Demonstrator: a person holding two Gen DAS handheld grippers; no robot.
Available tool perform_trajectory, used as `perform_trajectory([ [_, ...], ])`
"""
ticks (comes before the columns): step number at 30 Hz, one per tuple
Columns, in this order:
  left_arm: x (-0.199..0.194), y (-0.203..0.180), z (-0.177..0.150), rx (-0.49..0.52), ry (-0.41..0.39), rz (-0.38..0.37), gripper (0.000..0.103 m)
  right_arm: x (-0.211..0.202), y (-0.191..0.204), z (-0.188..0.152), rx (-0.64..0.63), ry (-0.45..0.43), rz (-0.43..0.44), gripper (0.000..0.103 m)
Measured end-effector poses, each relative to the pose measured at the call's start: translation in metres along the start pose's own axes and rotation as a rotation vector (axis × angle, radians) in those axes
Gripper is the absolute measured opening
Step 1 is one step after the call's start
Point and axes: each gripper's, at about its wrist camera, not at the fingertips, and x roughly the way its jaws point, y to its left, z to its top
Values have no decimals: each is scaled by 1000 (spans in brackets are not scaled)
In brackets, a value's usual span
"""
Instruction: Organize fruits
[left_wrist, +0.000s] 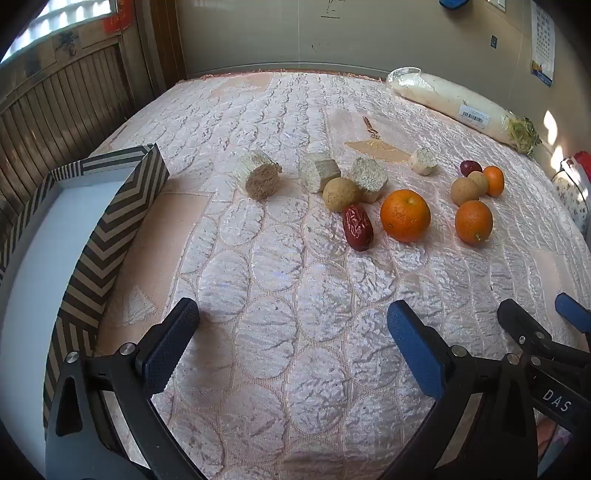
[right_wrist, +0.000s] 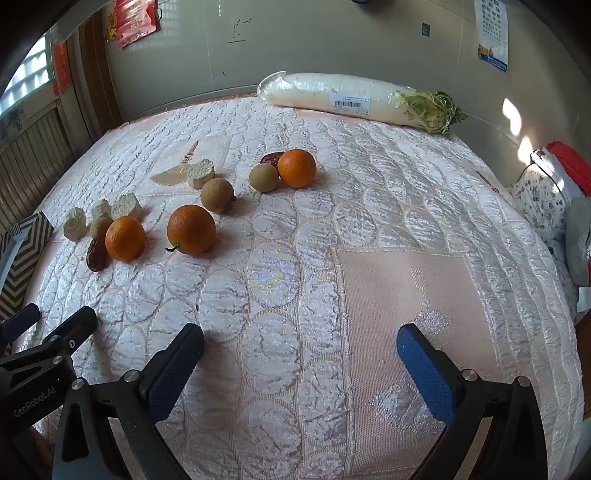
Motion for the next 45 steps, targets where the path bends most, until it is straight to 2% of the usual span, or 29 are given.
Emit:
perform_trajectory([
  [17,-3,0,-2,11,4,8,103,0,0,1,4,-1,-4,103],
  [21,-18,3,-6,28,-4,-13,102,-3,-1,-1,3,-4,-9,103],
  [23,-31,4,-4,30,-36,-23,102,-9,-1,-3,-9,-12,-5,103],
  [25,-44,8,0,28,-64,-31,102,-19,-1,-2,-24,-38,2,103],
  [31,-73,21,12,10,-127,-40,102,-69,-3,9,-36,-197,30,103],
  [38,-102,43,28,-23,-161,-70,102,-109,5,20,-96,-315,67,103],
  [45,-115,54,38,-36,-184,-90,102,-130,15,21,-158,-348,106,103],
])
